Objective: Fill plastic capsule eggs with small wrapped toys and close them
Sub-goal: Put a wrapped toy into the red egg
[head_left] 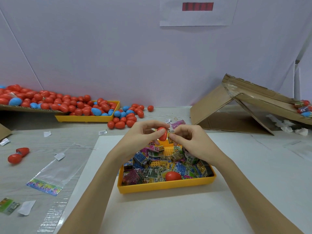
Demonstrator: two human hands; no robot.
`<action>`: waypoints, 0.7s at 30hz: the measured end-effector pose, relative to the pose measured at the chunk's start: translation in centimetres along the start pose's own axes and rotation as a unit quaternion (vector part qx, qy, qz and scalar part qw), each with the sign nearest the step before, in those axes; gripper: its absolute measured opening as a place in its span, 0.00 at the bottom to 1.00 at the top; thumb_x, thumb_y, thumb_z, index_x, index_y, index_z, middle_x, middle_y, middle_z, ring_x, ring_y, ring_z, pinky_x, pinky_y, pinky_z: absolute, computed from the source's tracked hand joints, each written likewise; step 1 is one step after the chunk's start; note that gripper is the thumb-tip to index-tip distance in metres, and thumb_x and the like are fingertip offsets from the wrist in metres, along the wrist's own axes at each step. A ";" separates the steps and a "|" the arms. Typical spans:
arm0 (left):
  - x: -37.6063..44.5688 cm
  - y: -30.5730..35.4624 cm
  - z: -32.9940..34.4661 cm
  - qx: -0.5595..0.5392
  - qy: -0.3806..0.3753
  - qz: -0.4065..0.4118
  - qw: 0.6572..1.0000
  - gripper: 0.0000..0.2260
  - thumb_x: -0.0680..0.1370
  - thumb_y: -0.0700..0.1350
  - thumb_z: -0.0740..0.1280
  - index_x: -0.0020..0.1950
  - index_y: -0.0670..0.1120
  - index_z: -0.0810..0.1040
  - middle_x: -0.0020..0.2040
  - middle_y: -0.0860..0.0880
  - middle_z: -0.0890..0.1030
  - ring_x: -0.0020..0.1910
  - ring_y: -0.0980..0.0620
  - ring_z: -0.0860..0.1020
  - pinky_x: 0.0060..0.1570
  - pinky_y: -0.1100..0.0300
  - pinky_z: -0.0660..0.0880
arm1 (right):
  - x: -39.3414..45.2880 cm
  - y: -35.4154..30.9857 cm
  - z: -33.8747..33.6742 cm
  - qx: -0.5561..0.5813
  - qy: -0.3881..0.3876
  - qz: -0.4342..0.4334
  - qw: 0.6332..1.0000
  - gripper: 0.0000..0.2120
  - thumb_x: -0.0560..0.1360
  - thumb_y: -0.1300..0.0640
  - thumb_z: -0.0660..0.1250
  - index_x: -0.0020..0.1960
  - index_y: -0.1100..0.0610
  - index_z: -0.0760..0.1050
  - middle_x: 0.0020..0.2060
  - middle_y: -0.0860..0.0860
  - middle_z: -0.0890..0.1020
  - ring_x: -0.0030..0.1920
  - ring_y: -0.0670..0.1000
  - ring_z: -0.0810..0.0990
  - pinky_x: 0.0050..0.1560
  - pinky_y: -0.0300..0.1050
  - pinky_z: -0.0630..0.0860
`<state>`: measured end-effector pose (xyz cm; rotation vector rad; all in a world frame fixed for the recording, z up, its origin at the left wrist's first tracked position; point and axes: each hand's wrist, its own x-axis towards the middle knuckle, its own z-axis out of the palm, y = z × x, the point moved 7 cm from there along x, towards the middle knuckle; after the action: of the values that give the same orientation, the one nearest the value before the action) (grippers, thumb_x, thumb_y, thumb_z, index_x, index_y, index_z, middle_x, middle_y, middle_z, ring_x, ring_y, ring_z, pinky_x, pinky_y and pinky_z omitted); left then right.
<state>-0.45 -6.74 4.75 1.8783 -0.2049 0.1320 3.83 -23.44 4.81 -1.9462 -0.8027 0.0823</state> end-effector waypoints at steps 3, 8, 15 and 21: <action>0.0 0.1 0.1 -0.011 0.006 0.007 1.000 0.07 0.82 0.50 0.70 0.58 0.57 0.85 0.54 0.52 0.86 0.43 0.50 0.83 0.53 0.55 0.82 | 0.0 -0.1 0.1 -0.002 -0.004 -0.002 1.000 0.06 0.80 0.53 0.71 0.48 0.53 0.84 0.37 0.49 0.86 0.41 0.47 0.84 0.49 0.41 0.81; 0.1 0.1 0.4 -0.016 0.011 0.017 1.000 0.07 0.82 0.47 0.70 0.59 0.54 0.85 0.54 0.52 0.86 0.52 0.46 0.83 0.51 0.54 0.82 | 0.0 -0.2 0.3 0.002 -0.012 0.003 1.000 0.06 0.81 0.51 0.70 0.47 0.48 0.84 0.37 0.47 0.86 0.42 0.46 0.85 0.49 0.40 0.80; 0.1 0.1 0.2 -0.031 0.035 0.026 0.999 0.08 0.81 0.50 0.71 0.58 0.55 0.86 0.48 0.52 0.86 0.49 0.49 0.84 0.50 0.57 0.82 | 0.1 0.4 0.0 0.051 0.036 0.060 0.996 0.10 0.81 0.46 0.67 0.58 0.50 0.79 0.43 0.49 0.87 0.40 0.42 0.85 0.42 0.37 0.77; 0.2 0.1 0.0 -0.045 0.063 0.033 0.996 0.07 0.79 0.51 0.73 0.57 0.56 0.86 0.47 0.53 0.87 0.46 0.53 0.85 0.48 0.63 0.81 | -0.1 0.6 0.2 0.120 0.035 0.090 0.988 0.10 0.80 0.48 0.69 0.54 0.55 0.81 0.47 0.52 0.87 0.48 0.49 0.87 0.46 0.43 0.83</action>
<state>-0.30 -6.76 4.90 1.7675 -0.1833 0.2799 3.94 -23.50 4.18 -1.7773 -0.5415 0.2084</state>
